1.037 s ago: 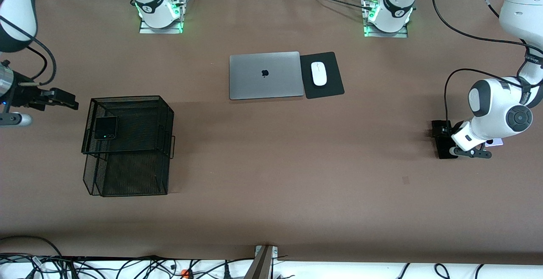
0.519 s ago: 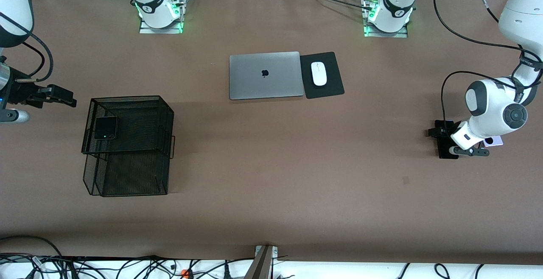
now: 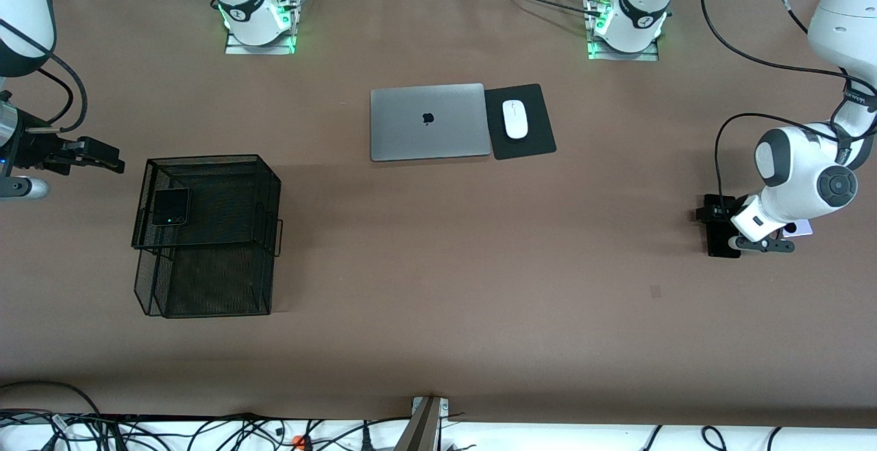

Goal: Place phones with both arms
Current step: 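Carry the bar phone toward the laptop with the left gripper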

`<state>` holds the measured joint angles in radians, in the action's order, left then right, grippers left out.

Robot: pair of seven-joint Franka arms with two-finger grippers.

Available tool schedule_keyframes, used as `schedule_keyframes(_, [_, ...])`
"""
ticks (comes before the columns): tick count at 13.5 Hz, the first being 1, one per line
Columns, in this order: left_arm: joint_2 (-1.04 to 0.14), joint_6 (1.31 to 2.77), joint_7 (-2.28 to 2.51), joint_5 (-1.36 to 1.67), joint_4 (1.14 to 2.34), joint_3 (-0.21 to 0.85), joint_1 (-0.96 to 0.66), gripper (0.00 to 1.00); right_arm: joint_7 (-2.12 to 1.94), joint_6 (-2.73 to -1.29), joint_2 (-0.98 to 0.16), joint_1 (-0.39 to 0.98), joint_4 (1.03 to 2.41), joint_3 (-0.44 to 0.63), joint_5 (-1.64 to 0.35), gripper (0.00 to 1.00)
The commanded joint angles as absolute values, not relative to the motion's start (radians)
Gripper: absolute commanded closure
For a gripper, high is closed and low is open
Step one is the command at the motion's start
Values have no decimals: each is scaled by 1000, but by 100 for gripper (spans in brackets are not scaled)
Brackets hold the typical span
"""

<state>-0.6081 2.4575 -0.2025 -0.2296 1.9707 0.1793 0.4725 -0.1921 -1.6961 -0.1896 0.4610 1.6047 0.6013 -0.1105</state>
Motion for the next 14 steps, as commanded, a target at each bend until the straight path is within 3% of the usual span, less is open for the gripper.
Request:
schedule_keyframes(1, [-612,2447,-215,-232,1965,189,482,66,-173,-1684,-178,463,1608,595,-92,0])
schedule_keyframes(4, [-604,2413,-213,-233,1950,195,477,74,-172,-1684,-178,463,1608,595,-92,0])
schedule_keyframes(10, [-565,2234,-203,-232,1870,258,474,79,-173,-1684,-179,463,1608,594,-92,0])
schedule_keyframes(14, [-554,2100,-109,-229,1772,441,468,80,-173,-1684,-179,463,1609,594,-92,0])
